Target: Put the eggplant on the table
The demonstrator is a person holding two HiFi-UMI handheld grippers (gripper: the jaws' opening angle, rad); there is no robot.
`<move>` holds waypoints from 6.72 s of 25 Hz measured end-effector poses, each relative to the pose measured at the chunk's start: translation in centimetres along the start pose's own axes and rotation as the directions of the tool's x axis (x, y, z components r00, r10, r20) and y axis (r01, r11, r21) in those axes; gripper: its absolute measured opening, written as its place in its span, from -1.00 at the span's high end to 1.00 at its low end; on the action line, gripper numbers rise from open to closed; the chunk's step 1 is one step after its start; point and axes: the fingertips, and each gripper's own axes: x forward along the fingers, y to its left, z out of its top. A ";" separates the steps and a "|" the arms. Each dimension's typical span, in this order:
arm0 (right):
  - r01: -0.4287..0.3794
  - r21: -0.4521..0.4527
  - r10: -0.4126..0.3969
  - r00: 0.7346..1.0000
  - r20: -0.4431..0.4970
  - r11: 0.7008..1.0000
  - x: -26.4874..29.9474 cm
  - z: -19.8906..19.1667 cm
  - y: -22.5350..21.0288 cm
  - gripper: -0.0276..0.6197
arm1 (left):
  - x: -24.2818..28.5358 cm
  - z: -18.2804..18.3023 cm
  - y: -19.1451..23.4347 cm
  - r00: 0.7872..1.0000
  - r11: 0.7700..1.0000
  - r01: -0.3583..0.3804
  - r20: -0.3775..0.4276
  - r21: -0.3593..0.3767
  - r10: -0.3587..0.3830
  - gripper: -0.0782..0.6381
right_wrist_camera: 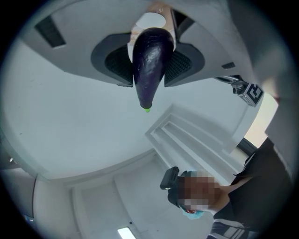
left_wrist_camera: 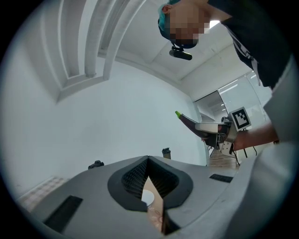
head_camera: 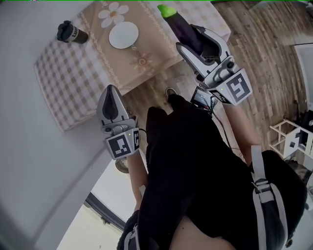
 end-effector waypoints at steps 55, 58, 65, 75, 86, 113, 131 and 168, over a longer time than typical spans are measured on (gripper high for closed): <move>-0.110 -0.195 0.069 0.976 -0.207 0.975 19.7 -11.3 2.4 0.24 | 9.1 -6.2 12.9 0.997 0.995 0.075 0.013 -0.070 -0.074 0.77; -0.111 -0.184 0.068 0.972 -0.223 0.977 20.0 -12.4 2.4 0.24 | 9.0 -6.3 13.3 0.998 0.995 0.070 0.012 -0.068 -0.069 0.77; -0.100 -0.153 0.055 0.961 -0.271 0.983 20.1 -15.2 2.2 0.24 | 8.6 -6.7 14.2 0.999 0.996 0.053 0.005 -0.068 -0.053 0.78; -0.072 -0.108 0.031 0.941 -0.338 0.992 20.4 -19.5 1.6 0.24 | 7.6 -7.5 16.3 1.000 0.998 0.012 -0.011 -0.068 -0.013 0.77; -0.053 -0.073 0.017 0.906 -0.422 0.996 19.4 -24.3 1.3 0.24 | 6.9 -8.1 16.8 1.000 0.997 -0.007 -0.023 -0.072 0.005 0.77; -0.036 -0.050 -0.002 0.792 -0.610 0.998 18.8 -34.2 0.9 0.24 | 6.1 -9.0 18.3 0.999 0.995 -0.027 -0.041 -0.095 0.023 0.77; -0.071 -0.071 -0.004 0.679 -0.734 0.995 18.4 -39.5 0.9 0.24 | 6.0 -9.7 19.7 0.998 0.993 -0.048 -0.042 -0.112 0.044 0.78; -0.020 0.007 0.019 0.682 -0.731 1.000 18.1 -39.9 1.1 0.22 | 6.7 -10.6 19.8 0.999 0.992 -0.006 -0.046 -0.124 0.001 0.77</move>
